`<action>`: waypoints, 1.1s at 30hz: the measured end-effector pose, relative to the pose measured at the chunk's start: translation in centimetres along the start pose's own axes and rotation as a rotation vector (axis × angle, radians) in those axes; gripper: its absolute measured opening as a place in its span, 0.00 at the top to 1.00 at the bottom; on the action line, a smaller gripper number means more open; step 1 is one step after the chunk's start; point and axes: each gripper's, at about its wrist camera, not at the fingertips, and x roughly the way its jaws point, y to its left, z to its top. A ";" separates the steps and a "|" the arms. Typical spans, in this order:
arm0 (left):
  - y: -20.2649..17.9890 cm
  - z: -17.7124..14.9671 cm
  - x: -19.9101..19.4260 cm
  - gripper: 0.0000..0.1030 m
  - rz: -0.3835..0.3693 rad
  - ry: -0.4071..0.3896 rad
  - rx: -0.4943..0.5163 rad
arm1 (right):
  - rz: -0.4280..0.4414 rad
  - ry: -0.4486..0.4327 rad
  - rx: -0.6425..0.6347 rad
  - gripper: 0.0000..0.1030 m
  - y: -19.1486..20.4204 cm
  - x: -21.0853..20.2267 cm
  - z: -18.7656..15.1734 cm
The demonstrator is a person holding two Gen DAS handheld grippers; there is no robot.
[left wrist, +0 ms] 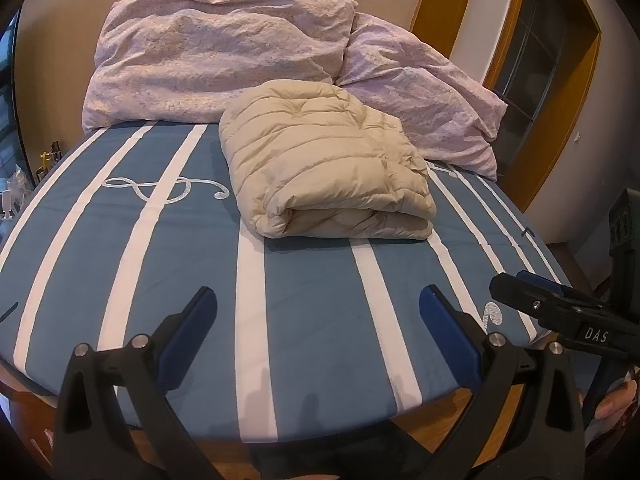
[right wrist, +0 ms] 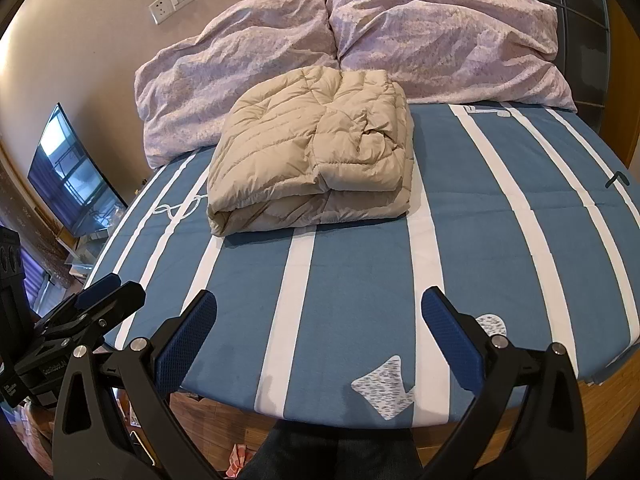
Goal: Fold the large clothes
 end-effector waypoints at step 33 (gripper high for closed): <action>-0.5 0.3 -0.2 0.02 -0.002 -0.004 0.006 | -0.001 -0.001 0.000 0.01 0.1 -0.1 0.1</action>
